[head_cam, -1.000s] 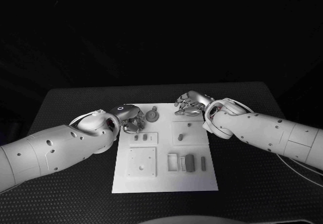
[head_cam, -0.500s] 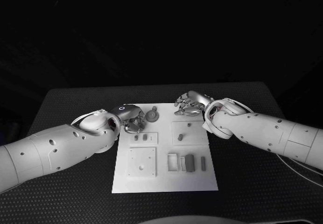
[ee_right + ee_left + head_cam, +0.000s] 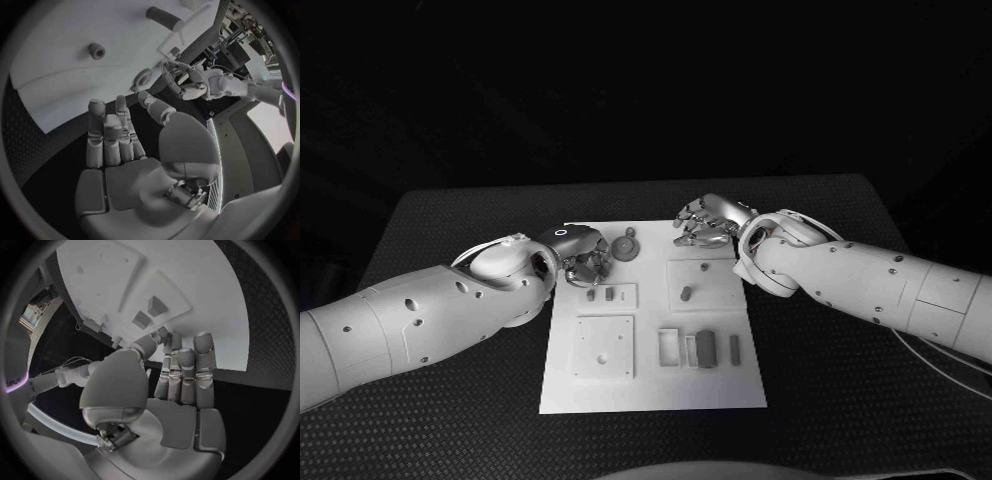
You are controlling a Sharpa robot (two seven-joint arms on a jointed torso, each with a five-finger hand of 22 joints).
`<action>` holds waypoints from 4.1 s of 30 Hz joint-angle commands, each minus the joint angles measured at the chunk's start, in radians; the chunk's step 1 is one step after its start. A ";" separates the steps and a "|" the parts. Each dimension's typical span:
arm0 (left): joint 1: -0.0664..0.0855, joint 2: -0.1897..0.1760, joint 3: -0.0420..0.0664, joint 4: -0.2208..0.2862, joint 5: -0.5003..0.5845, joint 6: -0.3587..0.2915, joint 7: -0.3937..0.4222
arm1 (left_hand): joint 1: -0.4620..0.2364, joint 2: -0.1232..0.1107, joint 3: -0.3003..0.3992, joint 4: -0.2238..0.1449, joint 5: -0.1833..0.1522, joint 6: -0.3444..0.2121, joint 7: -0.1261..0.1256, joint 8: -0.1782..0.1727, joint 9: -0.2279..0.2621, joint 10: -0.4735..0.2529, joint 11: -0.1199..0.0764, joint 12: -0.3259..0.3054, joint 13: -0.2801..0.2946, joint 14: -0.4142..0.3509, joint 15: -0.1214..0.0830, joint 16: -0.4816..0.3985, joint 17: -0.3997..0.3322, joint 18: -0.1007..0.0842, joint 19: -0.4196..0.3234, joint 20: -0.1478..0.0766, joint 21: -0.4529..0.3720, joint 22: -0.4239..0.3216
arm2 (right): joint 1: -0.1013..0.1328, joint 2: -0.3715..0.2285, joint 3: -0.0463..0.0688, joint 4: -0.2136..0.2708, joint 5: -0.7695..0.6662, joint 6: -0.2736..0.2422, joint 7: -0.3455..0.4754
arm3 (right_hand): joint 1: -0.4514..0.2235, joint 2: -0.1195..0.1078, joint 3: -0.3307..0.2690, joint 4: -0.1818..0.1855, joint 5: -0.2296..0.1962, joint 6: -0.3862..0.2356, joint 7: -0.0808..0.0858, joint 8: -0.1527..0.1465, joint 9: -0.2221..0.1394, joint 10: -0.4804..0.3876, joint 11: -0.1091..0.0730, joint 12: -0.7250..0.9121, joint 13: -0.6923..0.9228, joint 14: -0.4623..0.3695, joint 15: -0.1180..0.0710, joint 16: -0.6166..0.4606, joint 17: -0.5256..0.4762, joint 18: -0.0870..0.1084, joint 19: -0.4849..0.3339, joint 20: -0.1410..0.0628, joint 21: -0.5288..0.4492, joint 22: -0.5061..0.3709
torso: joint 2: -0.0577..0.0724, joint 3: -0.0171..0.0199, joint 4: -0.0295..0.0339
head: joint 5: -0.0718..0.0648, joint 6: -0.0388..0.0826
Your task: Assemble the parts on the task board
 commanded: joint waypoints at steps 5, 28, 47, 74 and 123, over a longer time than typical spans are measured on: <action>-0.004 0.001 -0.005 -0.009 -0.009 0.056 -0.009 | -0.002 0.005 -0.006 -0.003 -0.004 0.008 -0.002 0.004 0.001 0.006 -0.001 0.000 0.000 0.006 0.000 0.002 -0.001 0.086 0.003 -0.004 0.001 0.022 | 0.000 0.001 0.000 0.000 -0.001 0.002 0.008 | -0.005 0.005 0.000 -0.005 0.001 0.002 0.006 0.004 -0.001 0.000 0.003 0.004 0.001 -0.005 0.001 -0.003 -0.001 0.059 0.002 -0.006 -0.003 0.020 | 0.000 -0.0008 0.0007 | -0.002 -0.003; -0.004 0.003 -0.007 -0.012 0.039 0.020 -0.005 | -0.013 -0.022 -0.017 -0.001 -0.008 -0.049 0.024 -0.029 -0.014 -0.031 0.011 -0.013 -0.003 0.003 0.011 -0.008 -0.006 0.089 0.000 0.003 -0.009 0.017 | 0.000 0.001 0.000 0.000 0.000 0.004 0.006 | -0.008 0.004 -0.001 -0.003 0.001 0.001 0.006 0.004 -0.002 0.000 0.004 0.004 0.001 -0.005 0.001 -0.003 -0.001 0.059 0.002 -0.005 -0.003 0.020 | 0.000 -0.0001 0.0007 | -0.001 -0.001; -0.004 -0.003 -0.007 -0.010 0.046 -0.018 -0.018 | -0.015 -0.046 -0.021 0.006 -0.008 -0.115 0.039 -0.058 -0.030 -0.045 0.016 -0.010 0.000 0.003 0.016 -0.012 -0.007 0.095 0.004 0.009 -0.020 0.016 | 0.000 0.000 0.000 0.001 0.000 0.003 0.006 | -0.008 0.003 -0.001 -0.003 0.001 -0.001 0.007 0.003 -0.002 -0.001 0.004 0.004 0.001 -0.006 0.001 -0.004 -0.002 0.059 0.002 -0.005 -0.003 0.020 | 0.000 -0.0005 0.0008 | 0.000 0.000; 0.025 -0.106 0.034 0.008 0.181 -0.058 -0.013 | -0.006 -0.072 -0.017 0.020 -0.013 -0.118 0.044 -0.036 -0.022 -0.074 0.026 -0.010 0.008 -0.024 0.026 -0.024 -0.010 0.094 -0.017 0.020 -0.044 0.017 | 0.000 -0.046 0.000 0.023 0.065 -0.077 0.086 | 0.005 -0.001 0.003 -0.013 0.001 0.003 0.005 0.006 -0.002 0.004 0.002 0.006 0.002 -0.004 -0.001 -0.003 -0.002 0.059 0.004 -0.007 -0.002 0.021 | 0.000 0.0025 0.0017 | 0.000 0.014; 0.059 -0.208 0.051 -0.015 0.782 -0.010 0.145 | -0.027 -0.050 0.007 0.007 -0.014 -0.156 0.058 -0.006 -0.014 -0.190 0.089 -0.013 -0.013 -0.167 0.111 -0.482 -0.159 0.016 -0.208 0.105 -0.433 -0.273 | 0.000 -0.154 -0.066 0.165 -0.448 0.167 -0.074 | 0.071 0.037 0.042 -0.055 0.002 0.056 -0.005 0.041 0.005 -0.091 0.048 -0.109 -0.138 -0.009 0.045 -0.056 -0.031 0.059 -0.026 0.014 -0.035 0.016 | -0.001 -0.0040 0.0025 | 0.009 0.008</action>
